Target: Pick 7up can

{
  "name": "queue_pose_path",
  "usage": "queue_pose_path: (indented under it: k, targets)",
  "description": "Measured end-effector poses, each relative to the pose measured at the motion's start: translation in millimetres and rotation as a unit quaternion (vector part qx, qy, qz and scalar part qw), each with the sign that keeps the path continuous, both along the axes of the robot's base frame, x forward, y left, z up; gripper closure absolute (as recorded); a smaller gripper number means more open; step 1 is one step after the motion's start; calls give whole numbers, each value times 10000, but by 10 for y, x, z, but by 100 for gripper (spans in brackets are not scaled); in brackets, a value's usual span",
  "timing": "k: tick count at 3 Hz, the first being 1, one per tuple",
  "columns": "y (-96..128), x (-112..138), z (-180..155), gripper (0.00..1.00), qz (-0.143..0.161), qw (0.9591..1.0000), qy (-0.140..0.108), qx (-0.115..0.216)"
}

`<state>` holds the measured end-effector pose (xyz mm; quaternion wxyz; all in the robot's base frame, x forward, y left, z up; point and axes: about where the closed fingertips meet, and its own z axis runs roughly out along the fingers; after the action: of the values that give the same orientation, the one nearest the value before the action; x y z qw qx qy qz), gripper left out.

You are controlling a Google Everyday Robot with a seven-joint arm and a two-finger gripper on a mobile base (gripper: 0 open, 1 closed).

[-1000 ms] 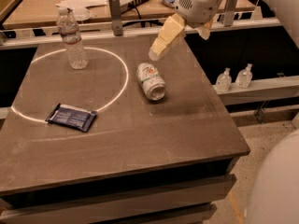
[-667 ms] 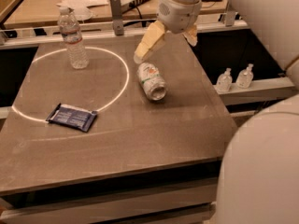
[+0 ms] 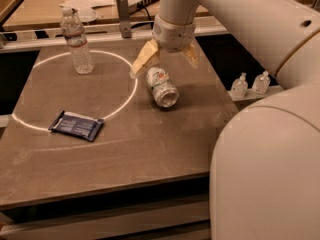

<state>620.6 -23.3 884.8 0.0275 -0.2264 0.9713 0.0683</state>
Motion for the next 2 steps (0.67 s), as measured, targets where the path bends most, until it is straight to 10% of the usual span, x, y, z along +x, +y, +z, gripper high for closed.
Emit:
queue_pose_path:
  k: [2]
  targets:
    - [77, -62, -306, 0, -309, 9986, 365, 209]
